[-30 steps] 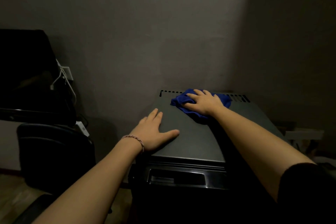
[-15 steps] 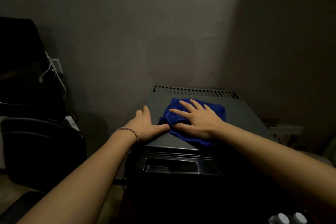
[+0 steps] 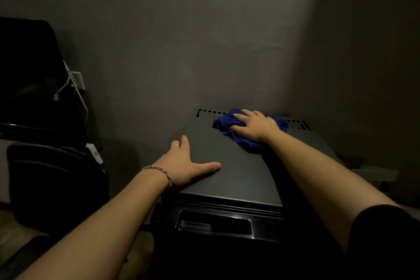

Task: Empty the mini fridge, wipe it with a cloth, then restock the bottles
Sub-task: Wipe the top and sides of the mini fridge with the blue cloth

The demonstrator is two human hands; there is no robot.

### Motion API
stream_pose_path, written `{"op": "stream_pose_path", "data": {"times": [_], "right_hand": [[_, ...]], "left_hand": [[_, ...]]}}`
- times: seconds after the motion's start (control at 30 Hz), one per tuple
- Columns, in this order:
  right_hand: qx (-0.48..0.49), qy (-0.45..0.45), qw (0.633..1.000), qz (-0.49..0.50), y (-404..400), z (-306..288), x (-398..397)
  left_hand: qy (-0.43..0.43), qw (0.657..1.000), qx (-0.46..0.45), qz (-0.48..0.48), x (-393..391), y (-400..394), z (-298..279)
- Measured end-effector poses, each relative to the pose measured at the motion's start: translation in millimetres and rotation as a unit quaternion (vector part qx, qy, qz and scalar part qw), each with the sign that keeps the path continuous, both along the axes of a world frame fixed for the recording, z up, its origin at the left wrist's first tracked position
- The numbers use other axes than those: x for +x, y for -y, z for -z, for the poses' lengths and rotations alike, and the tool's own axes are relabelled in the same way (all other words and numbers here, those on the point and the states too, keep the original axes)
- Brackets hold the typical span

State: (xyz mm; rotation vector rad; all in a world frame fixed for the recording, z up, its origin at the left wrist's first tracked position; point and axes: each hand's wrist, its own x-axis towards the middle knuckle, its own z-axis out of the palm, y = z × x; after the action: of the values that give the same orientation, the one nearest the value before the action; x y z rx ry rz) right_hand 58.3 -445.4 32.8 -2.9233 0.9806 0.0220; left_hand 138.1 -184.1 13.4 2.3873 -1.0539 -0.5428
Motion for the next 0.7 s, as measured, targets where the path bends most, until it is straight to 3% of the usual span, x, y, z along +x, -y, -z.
{"op": "stream_pose_path", "data": {"times": [0.27,0.47,0.7], "right_hand": [[0.004,-0.040,0.999,0.035,-13,-3,-86],[-0.006,-0.056,0.997,-0.060,-93,1,-122],[-0.009,-0.038,0.990,-0.132,-138,3,-102]], "left_hand": [[0.025,1.000,0.009,-0.003,-4,-3,-4],[0.058,0.998,0.025,0.000,-2,0,0],[0.055,0.998,0.021,-0.003,9,6,7]]}}
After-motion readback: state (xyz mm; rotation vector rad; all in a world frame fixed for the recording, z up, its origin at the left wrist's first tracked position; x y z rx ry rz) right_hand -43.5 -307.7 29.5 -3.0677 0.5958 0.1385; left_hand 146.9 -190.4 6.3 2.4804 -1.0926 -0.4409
